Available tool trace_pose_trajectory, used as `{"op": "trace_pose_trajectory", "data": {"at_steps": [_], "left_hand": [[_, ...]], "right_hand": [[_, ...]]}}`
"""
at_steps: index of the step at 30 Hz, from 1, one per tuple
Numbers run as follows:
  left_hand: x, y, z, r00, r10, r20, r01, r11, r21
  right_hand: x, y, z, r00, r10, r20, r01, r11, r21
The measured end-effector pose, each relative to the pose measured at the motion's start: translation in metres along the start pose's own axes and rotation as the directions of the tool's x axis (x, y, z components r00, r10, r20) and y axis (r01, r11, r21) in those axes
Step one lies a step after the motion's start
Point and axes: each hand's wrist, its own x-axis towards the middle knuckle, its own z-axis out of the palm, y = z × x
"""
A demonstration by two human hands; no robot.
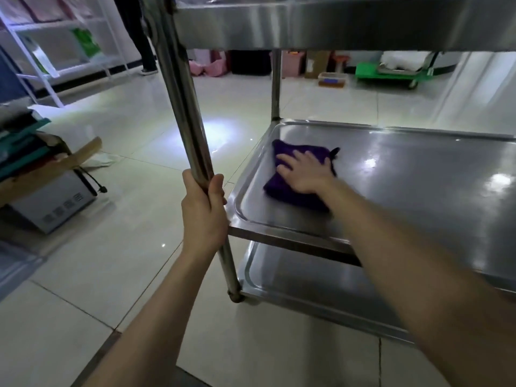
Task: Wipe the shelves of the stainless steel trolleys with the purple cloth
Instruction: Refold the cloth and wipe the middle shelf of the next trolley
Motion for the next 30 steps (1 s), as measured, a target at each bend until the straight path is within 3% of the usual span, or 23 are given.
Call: {"op": "trace_pose_trajectory", "data": {"at_steps": [3, 9, 17, 23, 27, 30], "left_hand": [[0.001, -0.001, 0.004, 1.000, 0.022, -0.018, -0.023, 0.999, -0.037], [0.012, -0.001, 0.013, 0.998, 0.049, -0.035, -0.050, 0.998, -0.029], [0.031, -0.003, 0.027, 1.000, -0.025, 0.013, 0.025, 1.000, 0.003], [0.046, -0.002, 0.045, 0.992, -0.115, 0.043, 0.114, 0.993, 0.035], [0.060, 0.007, 0.046, 0.958, -0.271, 0.092, 0.251, 0.949, 0.189], [0.030, 0.008, 0.037, 0.897, -0.407, 0.172, 0.299, 0.845, 0.444]], "right_hand": [[0.064, 0.020, -0.019, 0.996, 0.086, -0.032, -0.086, 0.996, 0.006], [0.112, -0.048, -0.007, 0.999, 0.016, -0.042, -0.016, 1.000, 0.006], [-0.028, -0.081, 0.033, 0.985, -0.165, -0.047, 0.164, 0.986, -0.025], [-0.129, -0.004, 0.030, 0.955, -0.273, -0.117, 0.265, 0.961, -0.077], [-0.185, 0.070, 0.030, 0.933, -0.217, -0.287, 0.192, 0.975, -0.115], [-0.222, 0.101, 0.026, 0.902, -0.164, -0.400, 0.172, 0.985, -0.016]]}}
